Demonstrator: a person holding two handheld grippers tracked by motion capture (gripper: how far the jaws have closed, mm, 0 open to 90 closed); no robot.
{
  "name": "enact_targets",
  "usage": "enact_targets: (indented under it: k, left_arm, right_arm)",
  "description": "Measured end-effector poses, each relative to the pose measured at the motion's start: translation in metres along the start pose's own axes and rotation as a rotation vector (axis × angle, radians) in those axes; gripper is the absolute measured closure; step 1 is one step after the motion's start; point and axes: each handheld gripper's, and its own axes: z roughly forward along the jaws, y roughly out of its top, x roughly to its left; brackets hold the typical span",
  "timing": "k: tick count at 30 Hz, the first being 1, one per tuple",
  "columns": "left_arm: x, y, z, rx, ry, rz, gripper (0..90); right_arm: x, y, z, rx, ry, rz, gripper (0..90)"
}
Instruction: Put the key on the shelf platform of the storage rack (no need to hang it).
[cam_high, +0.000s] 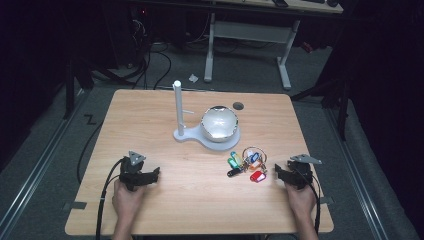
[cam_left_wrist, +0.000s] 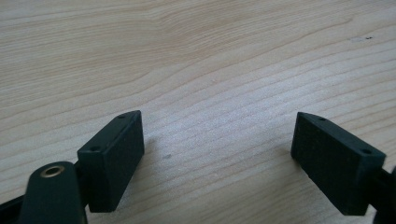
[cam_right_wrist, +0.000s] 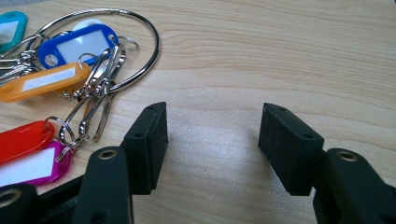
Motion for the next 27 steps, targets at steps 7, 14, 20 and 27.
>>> enact_targets:
  k: [7,14,20,27]
  left_arm:
    - [-0.0001,0.0,0.0,0.0,0.0,-0.001,17.7]
    - [0.0001,0.0,-0.0001,0.001,0.0,0.0,17.7]
    - [0.0001,0.0,-0.0001,0.001,0.0,0.0,17.7]
    - [0.0002,0.0,-0.0001,0.001,-0.001,0.0,17.7]
  right_arm:
    - [0.0002,0.0,0.0,0.0,-0.001,0.002,42.8]
    - [0.0007,0.0001,-0.0001,0.002,-0.006,0.003,42.9]
    - [0.0025,-0.0002,-0.0006,-0.002,0.001,0.004,47.1]
    - [0.0039,-0.0003,-0.0005,-0.005,-0.008,0.007,48.3]
